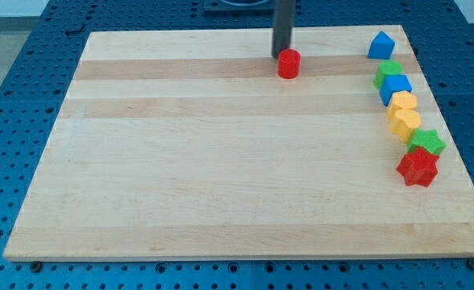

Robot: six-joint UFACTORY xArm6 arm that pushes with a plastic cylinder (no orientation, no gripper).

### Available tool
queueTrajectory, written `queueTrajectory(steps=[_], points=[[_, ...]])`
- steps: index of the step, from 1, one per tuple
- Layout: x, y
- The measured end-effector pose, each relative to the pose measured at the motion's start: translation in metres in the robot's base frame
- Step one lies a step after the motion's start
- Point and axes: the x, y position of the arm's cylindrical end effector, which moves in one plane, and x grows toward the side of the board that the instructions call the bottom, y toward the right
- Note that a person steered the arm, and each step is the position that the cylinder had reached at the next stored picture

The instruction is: Move the red circle towards the green circle

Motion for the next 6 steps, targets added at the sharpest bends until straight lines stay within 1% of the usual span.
queueTrajectory(steps=[1,2,4,6], points=[[0.014,0.006],[0.024,0.045],[0.025,0.071],[0.034,0.164]])
